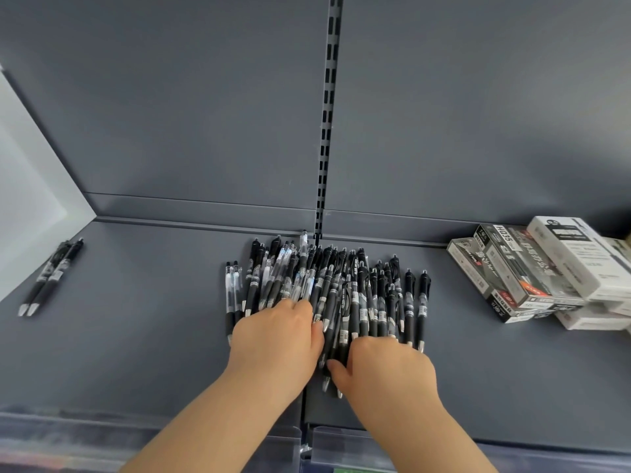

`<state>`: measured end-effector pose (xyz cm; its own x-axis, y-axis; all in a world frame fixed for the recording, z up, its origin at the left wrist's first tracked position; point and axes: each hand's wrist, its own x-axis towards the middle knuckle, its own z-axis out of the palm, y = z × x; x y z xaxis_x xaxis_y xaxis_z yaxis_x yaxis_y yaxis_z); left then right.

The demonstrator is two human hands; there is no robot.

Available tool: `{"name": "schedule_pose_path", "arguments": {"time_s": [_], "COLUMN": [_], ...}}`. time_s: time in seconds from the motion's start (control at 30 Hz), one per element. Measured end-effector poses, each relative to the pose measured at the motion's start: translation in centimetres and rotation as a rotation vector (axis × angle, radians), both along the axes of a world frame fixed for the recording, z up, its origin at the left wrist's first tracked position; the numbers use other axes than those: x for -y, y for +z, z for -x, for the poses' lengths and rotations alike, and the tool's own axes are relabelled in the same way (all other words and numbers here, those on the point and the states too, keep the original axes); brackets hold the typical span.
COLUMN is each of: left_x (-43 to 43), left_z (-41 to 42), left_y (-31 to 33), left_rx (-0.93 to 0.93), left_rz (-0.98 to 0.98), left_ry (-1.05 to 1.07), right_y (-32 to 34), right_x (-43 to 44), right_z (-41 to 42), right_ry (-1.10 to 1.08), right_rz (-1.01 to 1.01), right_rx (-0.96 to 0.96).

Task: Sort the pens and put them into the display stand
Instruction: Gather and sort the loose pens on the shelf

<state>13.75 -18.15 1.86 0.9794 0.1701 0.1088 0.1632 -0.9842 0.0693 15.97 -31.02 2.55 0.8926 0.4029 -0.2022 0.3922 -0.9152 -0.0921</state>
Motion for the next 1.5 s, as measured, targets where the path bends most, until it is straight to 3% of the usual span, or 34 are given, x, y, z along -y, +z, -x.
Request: {"name": "schedule_pose_path", "arguments": {"time_s": [0.37,0.67,1.03,1.3,1.5], "left_x": [0.8,1.8,-0.4,-6.0,-15.1], "left_z": [-1.2,-2.9,-0.1,2.4,4.4], "left_y": [0.0,0.4,1.4,1.7,1.7], "left_rx": [-0.055,-0.195,0.112,0.183,0.197], "left_rz": [-0.082,-0.124,0.018,0.081,0.043], "left_ry": [-0.008,0.014,-0.022,0.045,0.111], "right_y": [0.0,1.0,0.7,1.4,1.7], "right_x": [0.0,1.4,0.8,-4.7,-12.7], "right_z": [0.5,-0.1,-0.6,0.6,2.0], "right_ry": [-0.002,-0.166,-0.279,-0.185,-0.154], "right_rz": [0.002,-0.274,-0.480,-0.472,-0.475], "right_rx": [-0.069,0.019,0.097,0.115,0.097]}}
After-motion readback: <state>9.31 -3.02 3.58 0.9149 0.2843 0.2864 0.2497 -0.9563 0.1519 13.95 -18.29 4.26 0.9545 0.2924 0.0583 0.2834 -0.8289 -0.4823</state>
